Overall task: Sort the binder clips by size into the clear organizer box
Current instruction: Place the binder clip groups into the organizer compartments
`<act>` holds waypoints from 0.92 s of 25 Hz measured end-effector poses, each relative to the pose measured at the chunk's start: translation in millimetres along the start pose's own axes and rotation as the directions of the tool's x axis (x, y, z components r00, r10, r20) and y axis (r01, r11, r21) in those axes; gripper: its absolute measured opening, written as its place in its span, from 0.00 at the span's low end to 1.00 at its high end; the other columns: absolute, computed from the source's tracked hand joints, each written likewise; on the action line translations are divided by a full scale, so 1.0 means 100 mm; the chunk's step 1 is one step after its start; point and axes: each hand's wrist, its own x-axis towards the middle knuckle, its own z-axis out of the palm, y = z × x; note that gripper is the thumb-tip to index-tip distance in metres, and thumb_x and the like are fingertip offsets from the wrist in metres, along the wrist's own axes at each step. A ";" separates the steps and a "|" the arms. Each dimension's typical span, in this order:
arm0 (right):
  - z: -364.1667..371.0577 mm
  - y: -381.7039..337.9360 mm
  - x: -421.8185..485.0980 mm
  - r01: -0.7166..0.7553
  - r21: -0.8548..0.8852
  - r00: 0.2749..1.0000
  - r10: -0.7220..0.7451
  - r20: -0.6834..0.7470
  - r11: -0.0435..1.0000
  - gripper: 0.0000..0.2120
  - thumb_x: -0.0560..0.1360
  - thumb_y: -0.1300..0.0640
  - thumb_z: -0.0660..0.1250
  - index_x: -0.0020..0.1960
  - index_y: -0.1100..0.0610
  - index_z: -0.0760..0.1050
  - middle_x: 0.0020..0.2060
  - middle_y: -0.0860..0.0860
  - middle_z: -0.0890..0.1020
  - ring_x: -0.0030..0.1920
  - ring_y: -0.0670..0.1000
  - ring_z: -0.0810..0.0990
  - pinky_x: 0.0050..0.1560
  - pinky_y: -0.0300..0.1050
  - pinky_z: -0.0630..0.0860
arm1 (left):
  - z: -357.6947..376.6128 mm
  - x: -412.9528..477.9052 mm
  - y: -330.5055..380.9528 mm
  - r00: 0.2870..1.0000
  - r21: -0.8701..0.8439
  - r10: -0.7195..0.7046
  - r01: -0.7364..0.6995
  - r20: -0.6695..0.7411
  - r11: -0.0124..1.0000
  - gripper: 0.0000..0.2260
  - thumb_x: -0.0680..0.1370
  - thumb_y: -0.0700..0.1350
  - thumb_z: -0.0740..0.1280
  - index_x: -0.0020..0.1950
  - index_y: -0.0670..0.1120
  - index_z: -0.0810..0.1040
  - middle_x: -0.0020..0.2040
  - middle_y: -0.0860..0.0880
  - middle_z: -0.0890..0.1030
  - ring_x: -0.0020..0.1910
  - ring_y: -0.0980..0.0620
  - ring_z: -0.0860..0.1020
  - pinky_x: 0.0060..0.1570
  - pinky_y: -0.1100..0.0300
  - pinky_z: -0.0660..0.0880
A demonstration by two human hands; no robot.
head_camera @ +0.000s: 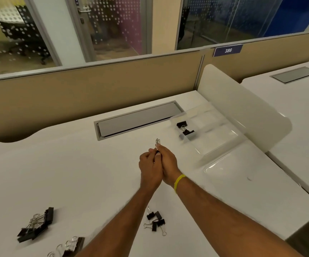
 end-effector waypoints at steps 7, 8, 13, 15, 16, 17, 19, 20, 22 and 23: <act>-0.56 -0.60 0.46 0.143 -0.147 0.974 -0.166 -0.156 0.979 0.09 0.78 0.53 0.67 0.54 0.58 0.78 0.45 0.58 0.83 0.44 0.54 0.82 0.45 0.48 0.82 | 0.43 0.30 0.12 0.987 0.201 0.128 -0.147 0.102 0.968 0.22 0.82 0.56 0.57 0.75 0.51 0.66 0.73 0.48 0.66 0.69 0.48 0.68 0.67 0.49 0.69; -0.64 -0.71 0.56 0.177 -0.221 0.959 -0.219 -0.182 0.959 0.08 0.78 0.53 0.67 0.52 0.57 0.78 0.44 0.57 0.82 0.41 0.53 0.81 0.43 0.47 0.82 | 0.49 0.37 0.13 0.989 0.215 0.108 -0.129 0.103 0.968 0.23 0.81 0.57 0.57 0.74 0.50 0.66 0.73 0.48 0.67 0.68 0.48 0.70 0.67 0.47 0.70; -0.91 -1.19 1.04 0.350 -0.678 0.851 -0.522 -0.060 0.647 0.07 0.75 0.53 0.71 0.50 0.54 0.78 0.41 0.49 0.81 0.44 0.52 0.81 0.48 0.45 0.80 | 0.63 0.69 0.17 0.990 0.279 0.083 -0.112 0.114 0.954 0.22 0.80 0.58 0.59 0.71 0.49 0.70 0.69 0.48 0.73 0.64 0.50 0.73 0.64 0.47 0.72; -0.99 -1.34 1.26 0.330 -0.808 0.831 -0.556 0.003 0.488 0.15 0.74 0.51 0.72 0.56 0.57 0.78 0.45 0.51 0.83 0.45 0.51 0.81 0.51 0.45 0.79 | 0.67 0.80 0.16 0.990 0.282 0.082 -0.111 0.112 0.953 0.22 0.80 0.58 0.59 0.69 0.48 0.71 0.67 0.48 0.74 0.63 0.51 0.74 0.63 0.47 0.73; -1.02 -1.39 1.37 0.297 -0.856 0.839 -0.544 0.022 0.424 0.18 0.73 0.50 0.72 0.59 0.57 0.78 0.48 0.52 0.83 0.46 0.51 0.81 0.53 0.46 0.79 | 0.69 0.85 0.16 0.991 0.281 0.081 -0.108 0.106 0.954 0.21 0.80 0.58 0.59 0.68 0.48 0.72 0.66 0.48 0.75 0.62 0.51 0.74 0.62 0.48 0.73; -1.04 -1.43 1.47 0.270 -0.893 0.848 -0.529 0.042 0.362 0.20 0.73 0.48 0.72 0.61 0.58 0.77 0.51 0.54 0.84 0.48 0.53 0.82 0.55 0.47 0.79 | 0.71 0.89 0.16 0.992 0.278 0.085 -0.110 0.098 0.954 0.21 0.80 0.58 0.59 0.68 0.48 0.72 0.66 0.48 0.75 0.62 0.51 0.74 0.62 0.49 0.74; -1.09 -1.45 1.62 0.237 -0.933 0.858 -0.508 0.070 0.271 0.23 0.73 0.47 0.72 0.63 0.59 0.76 0.54 0.56 0.83 0.52 0.55 0.82 0.57 0.49 0.78 | 0.74 0.95 0.16 0.993 0.276 0.087 -0.106 0.083 0.955 0.21 0.80 0.58 0.59 0.68 0.48 0.72 0.65 0.48 0.75 0.61 0.51 0.75 0.62 0.49 0.74; -1.10 -1.44 1.67 0.234 -0.940 0.858 -0.508 0.081 0.247 0.24 0.73 0.47 0.72 0.64 0.59 0.76 0.56 0.57 0.83 0.54 0.56 0.82 0.57 0.49 0.78 | 0.75 0.98 0.16 0.994 0.276 0.082 -0.100 0.077 0.956 0.21 0.80 0.58 0.59 0.68 0.48 0.73 0.65 0.48 0.75 0.61 0.51 0.75 0.62 0.48 0.74; -1.12 -1.42 1.75 0.244 -0.946 0.856 -0.505 0.106 0.215 0.25 0.73 0.47 0.73 0.64 0.58 0.75 0.57 0.56 0.82 0.55 0.56 0.81 0.58 0.49 0.78 | 0.77 1.05 0.13 0.995 0.279 0.077 -0.093 0.068 0.956 0.21 0.80 0.58 0.60 0.68 0.47 0.73 0.65 0.48 0.75 0.62 0.50 0.75 0.62 0.48 0.74; -1.13 -1.40 1.78 0.250 -0.949 0.858 -0.497 0.127 0.190 0.25 0.72 0.47 0.73 0.65 0.57 0.75 0.58 0.55 0.82 0.56 0.55 0.81 0.59 0.49 0.78 | 0.78 1.07 0.11 0.995 0.284 0.077 -0.092 0.065 0.954 0.21 0.80 0.58 0.60 0.68 0.47 0.73 0.65 0.48 0.75 0.62 0.50 0.75 0.62 0.47 0.74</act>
